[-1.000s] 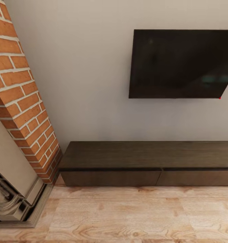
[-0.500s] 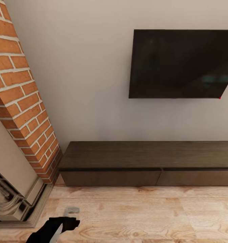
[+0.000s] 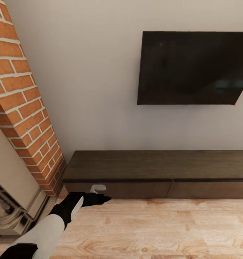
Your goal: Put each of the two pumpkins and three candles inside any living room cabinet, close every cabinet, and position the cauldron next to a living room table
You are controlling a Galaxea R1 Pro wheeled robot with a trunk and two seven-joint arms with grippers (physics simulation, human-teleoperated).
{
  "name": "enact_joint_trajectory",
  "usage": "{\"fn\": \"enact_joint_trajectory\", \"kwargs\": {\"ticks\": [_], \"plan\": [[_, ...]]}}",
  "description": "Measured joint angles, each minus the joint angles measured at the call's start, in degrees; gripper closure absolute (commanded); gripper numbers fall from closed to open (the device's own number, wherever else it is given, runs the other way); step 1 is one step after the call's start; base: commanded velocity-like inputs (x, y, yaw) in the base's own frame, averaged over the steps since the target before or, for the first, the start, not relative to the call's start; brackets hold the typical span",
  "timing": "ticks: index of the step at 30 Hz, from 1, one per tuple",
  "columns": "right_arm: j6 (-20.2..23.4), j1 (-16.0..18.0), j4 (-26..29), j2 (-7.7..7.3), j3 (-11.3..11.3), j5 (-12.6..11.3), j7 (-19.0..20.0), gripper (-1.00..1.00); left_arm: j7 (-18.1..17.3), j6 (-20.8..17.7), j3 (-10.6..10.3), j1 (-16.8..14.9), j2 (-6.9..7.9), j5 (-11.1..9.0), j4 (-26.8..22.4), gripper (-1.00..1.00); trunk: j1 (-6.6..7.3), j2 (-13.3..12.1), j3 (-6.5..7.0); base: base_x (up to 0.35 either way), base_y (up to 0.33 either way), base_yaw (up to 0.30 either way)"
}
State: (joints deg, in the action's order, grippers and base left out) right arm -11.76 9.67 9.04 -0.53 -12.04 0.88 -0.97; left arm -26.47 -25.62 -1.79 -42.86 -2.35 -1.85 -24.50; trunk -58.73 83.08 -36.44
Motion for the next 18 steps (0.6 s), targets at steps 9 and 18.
{"fn": "enact_joint_trajectory", "kwargs": {"ticks": [9, 18], "plan": [[0.28, 0.0, 2.3, 0.0, 0.0, 0.0, -0.05, -1.0, -18.46, -0.15, 0.04, -5.02, -4.32, -3.6, -0.02, -1.0, 0.0, 0.0, 0.0, 0.0, 0.0, 0.0], [1.66, 0.09, 9.81, -0.08, -0.05, 0.29, -0.15, -1.0, -30.54, 0.2, 0.16, -5.4, -4.21, -9.81, -2.62, -1.0, 0.0, 0.0, 0.0, 0.0, 0.0, 0.0]]}}
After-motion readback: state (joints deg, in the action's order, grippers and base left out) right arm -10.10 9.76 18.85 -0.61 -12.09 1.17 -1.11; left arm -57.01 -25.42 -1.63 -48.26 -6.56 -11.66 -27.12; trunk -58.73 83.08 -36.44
